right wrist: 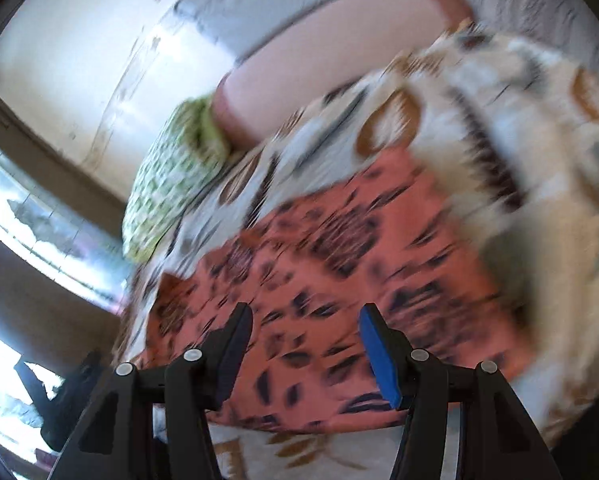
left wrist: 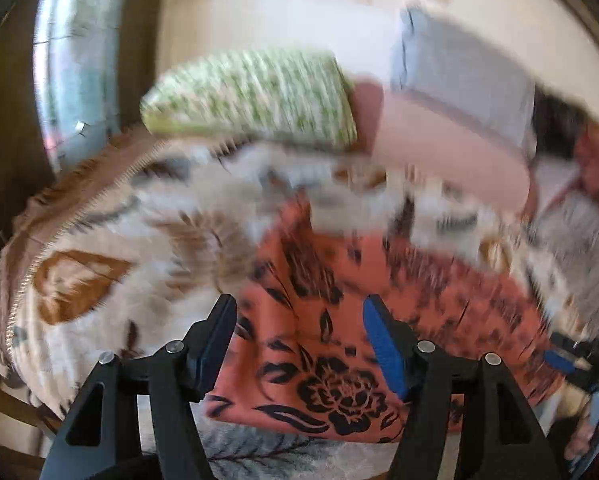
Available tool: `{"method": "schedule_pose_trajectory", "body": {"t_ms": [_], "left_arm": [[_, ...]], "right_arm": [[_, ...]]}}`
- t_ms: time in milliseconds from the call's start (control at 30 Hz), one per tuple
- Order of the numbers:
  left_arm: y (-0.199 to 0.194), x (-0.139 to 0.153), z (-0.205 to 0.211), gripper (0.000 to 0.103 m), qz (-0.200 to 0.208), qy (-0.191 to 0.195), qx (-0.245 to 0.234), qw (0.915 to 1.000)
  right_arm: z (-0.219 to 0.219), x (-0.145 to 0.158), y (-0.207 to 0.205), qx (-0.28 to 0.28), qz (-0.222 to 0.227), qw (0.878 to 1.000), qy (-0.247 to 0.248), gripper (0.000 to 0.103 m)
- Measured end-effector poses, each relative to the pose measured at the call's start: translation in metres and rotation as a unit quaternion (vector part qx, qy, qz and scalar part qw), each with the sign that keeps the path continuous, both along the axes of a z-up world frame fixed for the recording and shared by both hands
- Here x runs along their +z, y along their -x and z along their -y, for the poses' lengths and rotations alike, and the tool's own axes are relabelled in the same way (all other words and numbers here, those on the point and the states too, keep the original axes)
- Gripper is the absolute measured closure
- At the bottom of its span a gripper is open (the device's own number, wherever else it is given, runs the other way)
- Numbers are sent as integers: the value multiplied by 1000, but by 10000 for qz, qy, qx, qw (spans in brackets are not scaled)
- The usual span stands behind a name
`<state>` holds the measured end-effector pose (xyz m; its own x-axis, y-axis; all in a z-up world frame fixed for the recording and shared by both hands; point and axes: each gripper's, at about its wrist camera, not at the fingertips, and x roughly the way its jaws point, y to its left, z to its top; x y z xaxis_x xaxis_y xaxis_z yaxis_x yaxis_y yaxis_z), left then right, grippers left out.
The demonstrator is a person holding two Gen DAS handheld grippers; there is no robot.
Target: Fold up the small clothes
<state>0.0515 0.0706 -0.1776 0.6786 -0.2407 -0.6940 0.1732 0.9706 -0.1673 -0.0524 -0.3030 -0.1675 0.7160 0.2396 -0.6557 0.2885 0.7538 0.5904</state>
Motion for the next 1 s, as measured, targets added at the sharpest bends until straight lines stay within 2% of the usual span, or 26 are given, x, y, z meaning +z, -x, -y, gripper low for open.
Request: {"method": "schedule_pose_trajectory", "body": {"t_ms": [67,167,233,333,467,567,700,767,833,900,1000], "left_arm": [[-20,-31,11,37,-570,-335,68,9978],[-30,-61,6,37,-925,-561,269,9938],[-26,-61,7,37,-740,-696,219,9946],[-23,-62,9,37,-703,-866,169,9936],[-23,-64,8,36,-660,-856,183,9940],[-21,-64,12,34,-607,-940,156,9936],[-23,-67,14,30,-566,-1042,167,9928],[-27,-71,10,21,-683,-1037,274,9919],[-32,-76,0,17,-868,-707,368,9930],[-34,-79,-7,15,-984,-471,443,9930],[-34,-79,-4,14,-934,-594,405,9930]], "right_arm": [[-19,-13,-6,212,-118,9996,-107,44],[-32,-32,-14,466,-349,9982,116,44],[-26,-49,-13,433,-683,9962,317,44],[-9,-52,-4,393,-500,9980,67,45],[-4,-37,-15,291,-457,9975,454,44],[-5,-22,-38,390,-333,9968,618,44],[-14,-15,-97,537,-296,9952,760,44],[-23,-20,-126,634,-399,9940,797,44],[-27,-29,-154,726,-476,9941,653,44],[-27,-46,-180,739,-776,9924,602,44],[-12,-70,-200,630,-1018,9914,531,46]]}}
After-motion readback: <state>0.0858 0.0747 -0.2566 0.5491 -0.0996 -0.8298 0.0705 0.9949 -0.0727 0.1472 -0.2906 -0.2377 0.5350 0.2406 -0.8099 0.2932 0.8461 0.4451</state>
